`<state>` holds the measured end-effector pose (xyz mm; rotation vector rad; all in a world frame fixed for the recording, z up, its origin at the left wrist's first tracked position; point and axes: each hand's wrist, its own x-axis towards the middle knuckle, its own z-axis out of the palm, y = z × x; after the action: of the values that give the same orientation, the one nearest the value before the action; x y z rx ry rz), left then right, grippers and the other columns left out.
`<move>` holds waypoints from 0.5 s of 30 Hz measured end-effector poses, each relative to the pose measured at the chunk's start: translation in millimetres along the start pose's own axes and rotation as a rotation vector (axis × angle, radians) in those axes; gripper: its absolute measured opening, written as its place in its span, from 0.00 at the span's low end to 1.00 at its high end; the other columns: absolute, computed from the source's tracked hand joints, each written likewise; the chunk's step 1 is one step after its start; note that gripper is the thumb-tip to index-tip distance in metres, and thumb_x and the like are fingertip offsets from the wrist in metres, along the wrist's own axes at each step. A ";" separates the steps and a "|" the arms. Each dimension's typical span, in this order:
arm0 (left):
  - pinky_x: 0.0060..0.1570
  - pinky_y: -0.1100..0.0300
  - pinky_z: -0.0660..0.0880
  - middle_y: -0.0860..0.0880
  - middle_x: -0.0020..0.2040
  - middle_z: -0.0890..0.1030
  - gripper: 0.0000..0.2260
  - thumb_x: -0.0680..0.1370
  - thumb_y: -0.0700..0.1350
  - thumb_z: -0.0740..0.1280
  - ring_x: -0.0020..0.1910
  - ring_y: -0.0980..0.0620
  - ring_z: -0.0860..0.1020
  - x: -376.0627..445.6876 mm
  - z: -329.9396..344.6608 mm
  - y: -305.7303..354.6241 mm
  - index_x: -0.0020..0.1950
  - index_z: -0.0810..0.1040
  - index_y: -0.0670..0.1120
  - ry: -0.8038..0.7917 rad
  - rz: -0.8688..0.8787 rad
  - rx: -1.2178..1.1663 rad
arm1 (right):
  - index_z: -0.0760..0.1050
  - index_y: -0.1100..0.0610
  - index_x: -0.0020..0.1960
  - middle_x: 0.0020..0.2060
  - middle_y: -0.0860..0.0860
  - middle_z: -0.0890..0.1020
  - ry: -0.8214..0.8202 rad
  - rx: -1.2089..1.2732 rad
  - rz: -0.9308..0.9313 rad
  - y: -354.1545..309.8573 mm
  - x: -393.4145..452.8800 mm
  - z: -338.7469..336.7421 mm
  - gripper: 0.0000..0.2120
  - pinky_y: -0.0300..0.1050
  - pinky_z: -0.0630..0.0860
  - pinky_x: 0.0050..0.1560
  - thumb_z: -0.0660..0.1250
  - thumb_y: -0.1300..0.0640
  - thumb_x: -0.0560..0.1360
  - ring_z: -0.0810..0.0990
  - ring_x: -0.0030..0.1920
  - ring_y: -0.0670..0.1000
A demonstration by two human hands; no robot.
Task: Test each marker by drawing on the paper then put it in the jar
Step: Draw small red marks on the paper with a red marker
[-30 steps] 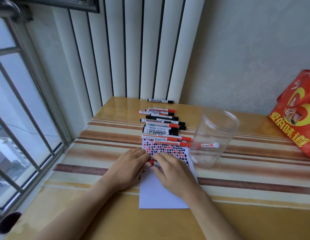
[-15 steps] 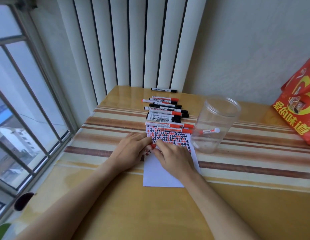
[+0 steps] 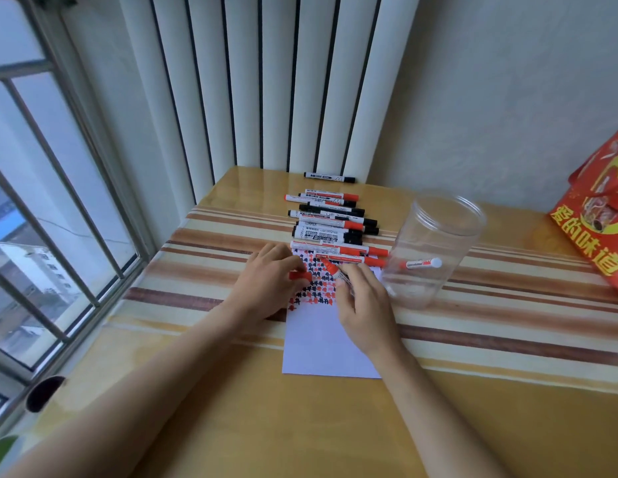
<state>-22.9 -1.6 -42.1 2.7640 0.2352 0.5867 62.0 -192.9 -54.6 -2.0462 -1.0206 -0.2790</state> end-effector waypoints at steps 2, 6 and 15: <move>0.61 0.50 0.69 0.50 0.55 0.76 0.14 0.78 0.55 0.70 0.61 0.47 0.71 7.6 2.9 2.0 0.59 0.80 0.49 -0.046 -0.018 0.014 | 0.76 0.55 0.66 0.54 0.47 0.82 0.003 0.102 0.047 2.9 1.2 -1.1 0.12 0.43 0.79 0.53 0.64 0.61 0.83 0.81 0.52 0.46; 0.65 0.49 0.68 0.50 0.62 0.74 0.21 0.79 0.58 0.67 0.65 0.47 0.70 6.6 3.7 -6.1 0.68 0.73 0.50 -0.072 0.008 0.000 | 0.72 0.45 0.64 0.48 0.44 0.80 -0.003 0.327 0.148 3.0 4.2 -6.4 0.12 0.50 0.81 0.36 0.64 0.58 0.85 0.84 0.35 0.51; 0.78 0.48 0.48 0.59 0.81 0.54 0.31 0.78 0.73 0.43 0.80 0.60 0.45 -31.4 -2.3 -39.4 0.79 0.53 0.64 -0.222 0.055 0.082 | 0.81 0.54 0.66 0.55 0.53 0.86 -0.137 1.206 0.549 -4.9 9.6 -11.6 0.21 0.50 0.83 0.43 0.58 0.66 0.79 0.86 0.40 0.59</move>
<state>-56.0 29.1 -64.5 2.8928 0.1351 0.2844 66.3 -194.5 -39.5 -1.1266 -0.4312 0.6377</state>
